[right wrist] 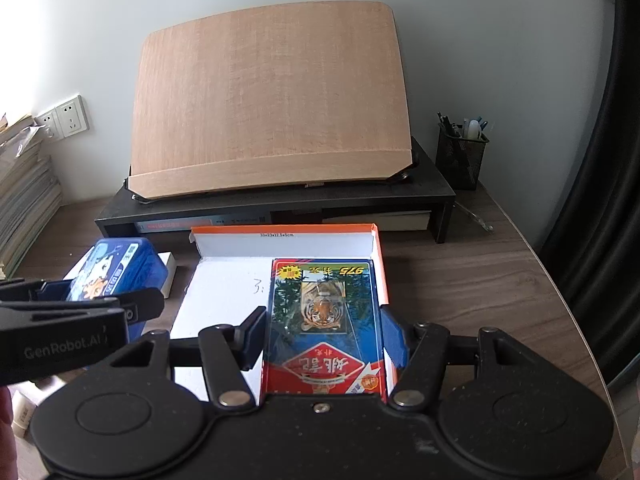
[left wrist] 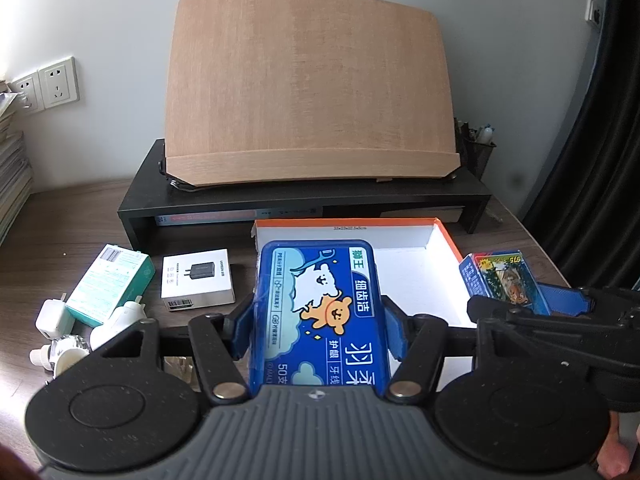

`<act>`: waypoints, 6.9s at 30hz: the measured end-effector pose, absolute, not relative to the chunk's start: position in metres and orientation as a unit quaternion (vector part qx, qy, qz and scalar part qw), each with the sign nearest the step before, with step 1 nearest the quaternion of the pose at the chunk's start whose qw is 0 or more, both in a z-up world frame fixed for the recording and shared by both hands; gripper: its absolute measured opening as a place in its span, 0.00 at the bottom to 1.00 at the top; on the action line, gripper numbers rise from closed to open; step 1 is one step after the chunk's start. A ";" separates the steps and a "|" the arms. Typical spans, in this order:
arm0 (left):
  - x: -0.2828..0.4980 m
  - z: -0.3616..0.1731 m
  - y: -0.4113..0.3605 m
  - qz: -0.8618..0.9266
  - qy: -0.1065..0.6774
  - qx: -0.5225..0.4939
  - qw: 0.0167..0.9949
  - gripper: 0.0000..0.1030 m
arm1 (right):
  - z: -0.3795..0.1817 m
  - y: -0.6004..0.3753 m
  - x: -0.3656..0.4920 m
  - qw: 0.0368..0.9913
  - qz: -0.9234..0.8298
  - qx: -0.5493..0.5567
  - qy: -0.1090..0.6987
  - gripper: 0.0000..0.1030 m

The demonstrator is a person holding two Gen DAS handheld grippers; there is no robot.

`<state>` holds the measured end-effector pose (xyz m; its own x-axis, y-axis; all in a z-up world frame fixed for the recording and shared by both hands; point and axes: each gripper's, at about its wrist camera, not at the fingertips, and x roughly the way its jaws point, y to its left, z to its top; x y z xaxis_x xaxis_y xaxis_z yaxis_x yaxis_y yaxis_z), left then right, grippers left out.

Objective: Organize rigid objects
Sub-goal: 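Carry the blue box with the left tool while the right tool carries the card box over the white box, then lower both boxes into the white box and open both tools, then move the left tool to the white pill bottle and grasp it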

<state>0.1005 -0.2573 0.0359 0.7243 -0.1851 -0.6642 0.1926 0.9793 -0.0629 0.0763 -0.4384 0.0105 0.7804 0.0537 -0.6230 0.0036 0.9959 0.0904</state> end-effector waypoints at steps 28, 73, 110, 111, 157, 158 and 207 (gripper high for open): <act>0.141 0.014 -0.257 -0.096 0.377 0.015 0.921 0.62 | -0.001 -0.430 0.131 0.938 0.017 0.031 0.345 0.69; 0.147 0.007 -0.257 -0.105 0.386 0.013 0.916 0.62 | -0.009 -0.427 0.145 0.934 0.007 0.035 0.355 0.69; 0.143 0.007 -0.257 -0.105 0.386 0.021 0.916 0.62 | -0.007 -0.428 0.145 0.934 0.010 0.035 0.355 0.69; 0.143 0.007 -0.257 -0.105 0.387 0.021 0.916 0.62 | -0.007 -0.428 0.145 0.934 0.010 0.036 0.355 0.69; 0.189 -0.020 -0.260 -0.127 0.419 0.019 0.899 0.62 | -0.031 -0.426 0.194 0.921 -0.020 0.022 0.388 0.70; 0.191 -0.021 -0.261 -0.128 0.419 0.019 0.899 0.62 | -0.032 -0.428 0.195 0.921 -0.020 0.024 0.387 0.70; 0.018 0.002 -0.092 -0.003 0.397 -0.030 0.917 0.91 | -0.004 -0.298 0.050 0.936 0.084 0.031 0.339 0.80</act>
